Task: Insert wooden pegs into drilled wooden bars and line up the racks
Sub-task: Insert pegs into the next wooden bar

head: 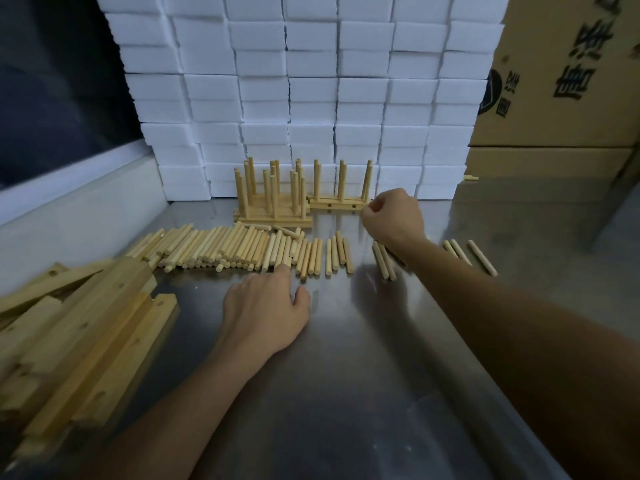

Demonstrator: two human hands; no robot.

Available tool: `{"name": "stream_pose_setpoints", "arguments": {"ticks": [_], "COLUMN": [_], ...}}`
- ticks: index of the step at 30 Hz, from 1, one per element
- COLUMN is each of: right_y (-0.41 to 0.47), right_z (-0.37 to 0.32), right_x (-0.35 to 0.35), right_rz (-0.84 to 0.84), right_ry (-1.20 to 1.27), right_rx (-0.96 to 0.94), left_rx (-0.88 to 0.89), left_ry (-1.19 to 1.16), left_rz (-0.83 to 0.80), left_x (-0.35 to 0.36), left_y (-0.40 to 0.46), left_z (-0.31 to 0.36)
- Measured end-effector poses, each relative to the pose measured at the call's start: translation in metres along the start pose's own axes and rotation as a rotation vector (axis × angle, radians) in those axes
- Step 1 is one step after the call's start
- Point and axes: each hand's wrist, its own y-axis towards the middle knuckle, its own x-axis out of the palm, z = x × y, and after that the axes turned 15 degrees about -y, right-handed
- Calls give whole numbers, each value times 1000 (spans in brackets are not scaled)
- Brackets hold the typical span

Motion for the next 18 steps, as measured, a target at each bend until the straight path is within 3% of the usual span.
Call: {"name": "stream_pose_setpoints", "arguments": {"ticks": [9,13,18], "right_y": [-86,-108,-123], "right_z": [3,6,23], "right_x": [-15,-18,-34], "right_rz": [-15,-10,92], "right_ry": [240,256,328], "right_rx": [31,13,63], "left_rx": [-95,-80,-374], "left_ry": [-104,62,288], "left_rz": [38,153,-41], "left_x": [-6,-12,-20], "left_y": [-1,-4,-6], "left_z": [4,5,4]}}
